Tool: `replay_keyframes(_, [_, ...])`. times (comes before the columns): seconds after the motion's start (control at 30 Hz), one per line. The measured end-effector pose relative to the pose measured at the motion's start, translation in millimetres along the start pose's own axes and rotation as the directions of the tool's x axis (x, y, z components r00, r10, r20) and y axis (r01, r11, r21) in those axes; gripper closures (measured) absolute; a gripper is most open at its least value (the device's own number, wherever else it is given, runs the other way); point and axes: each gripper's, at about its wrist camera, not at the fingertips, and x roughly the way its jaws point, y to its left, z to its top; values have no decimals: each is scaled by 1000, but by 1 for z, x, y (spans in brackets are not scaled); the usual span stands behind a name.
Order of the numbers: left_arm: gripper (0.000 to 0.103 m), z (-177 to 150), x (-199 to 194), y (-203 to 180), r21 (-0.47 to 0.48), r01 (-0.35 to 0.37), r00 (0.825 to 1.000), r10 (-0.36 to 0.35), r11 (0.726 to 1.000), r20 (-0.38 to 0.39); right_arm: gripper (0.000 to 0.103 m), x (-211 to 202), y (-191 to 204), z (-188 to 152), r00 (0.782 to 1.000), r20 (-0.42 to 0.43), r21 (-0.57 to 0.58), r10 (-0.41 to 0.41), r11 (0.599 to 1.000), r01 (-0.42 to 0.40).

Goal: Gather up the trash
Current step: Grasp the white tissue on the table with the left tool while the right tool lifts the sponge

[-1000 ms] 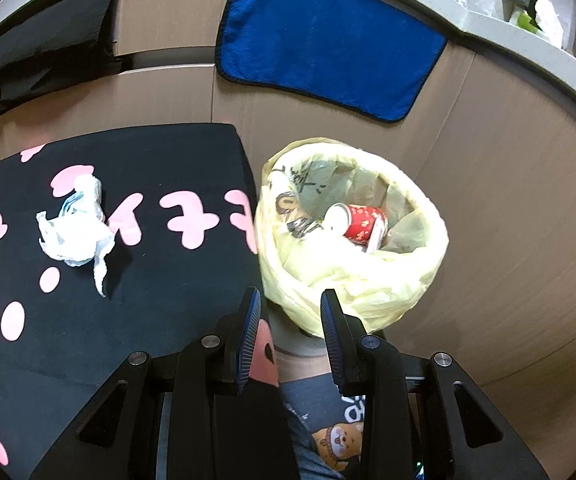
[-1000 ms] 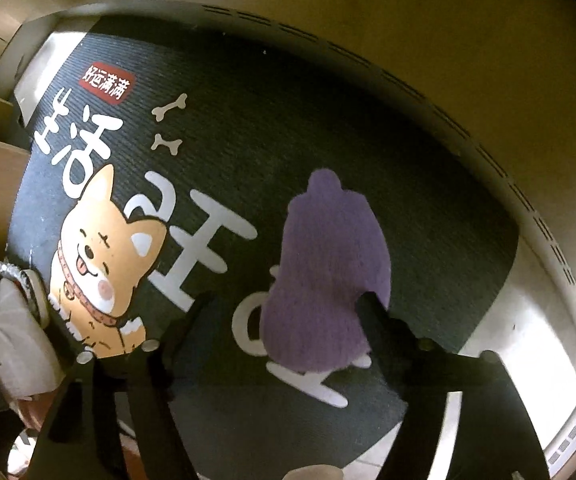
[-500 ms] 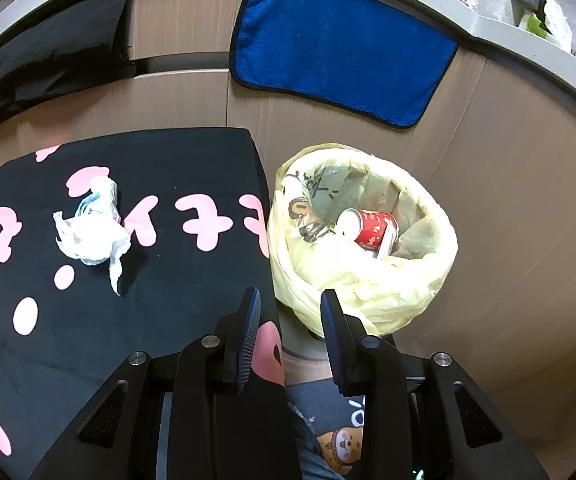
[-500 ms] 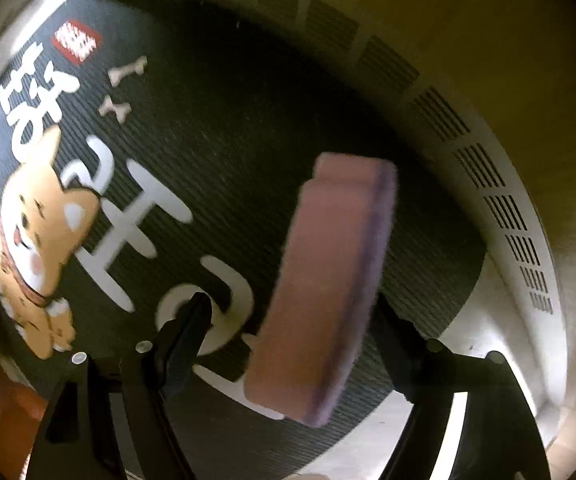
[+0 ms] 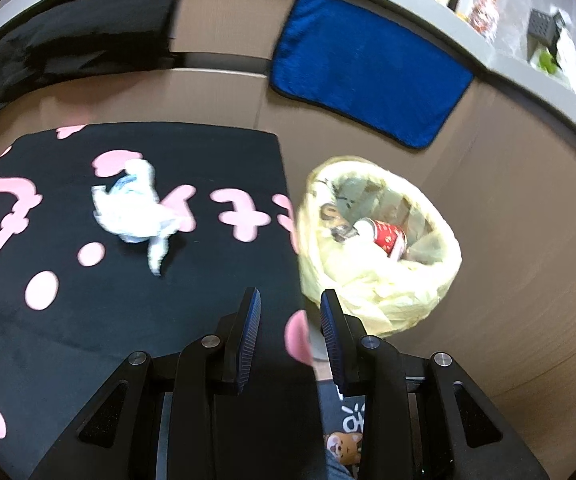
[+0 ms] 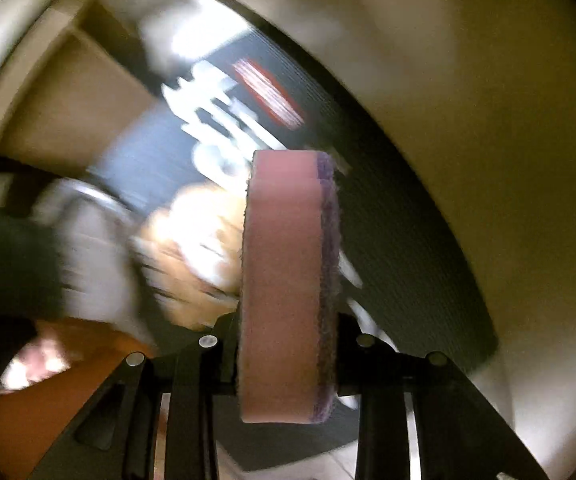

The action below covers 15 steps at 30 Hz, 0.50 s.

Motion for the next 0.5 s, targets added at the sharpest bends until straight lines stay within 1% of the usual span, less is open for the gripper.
replay_keyframes(0.03, [70,0,-4,7,-13,-2,1000,2,1000,11,76,-17,14,12,998,35,-29,52,998,-51])
replay_keyframes(0.07, [70,0,-8,12,-24,-3,1000,3,1000,20,76,-38,32,26,991,80,-73,107,992,-101])
replay_keyframes(0.1, [70,1,-12,19,-36,-5,1000,6,999,29,76,-59,51,40,979,122,-122,160,982,-145])
replay_keyframes(0.13, [70,1,-17,27,-54,-8,999,10,999,40,76,-73,68,45,969,148,-153,196,973,-173])
replay_keyframes(0.2, [70,1,-23,37,-72,-11,998,15,997,57,76,-109,96,66,941,199,-230,275,946,-228])
replay_keyframes(0.27, [69,3,-30,49,-79,-19,997,25,997,74,76,-149,132,85,908,244,-334,340,909,-250])
replay_keyframes(0.37, [65,7,-41,66,-81,-48,992,57,996,108,76,-192,172,98,872,265,-436,413,857,-273])
replay_keyframes(0.43, [62,11,-43,77,-91,-60,990,71,994,120,76,-215,203,109,845,241,-501,478,807,-313])
replay_keyframes(0.47, [60,13,-43,82,-99,-60,990,72,993,124,76,-228,220,115,828,214,-539,519,769,-343])
replay_keyframes(0.5, [57,17,-42,87,-109,-58,989,71,992,128,76,-244,233,108,817,203,-569,540,744,-350])
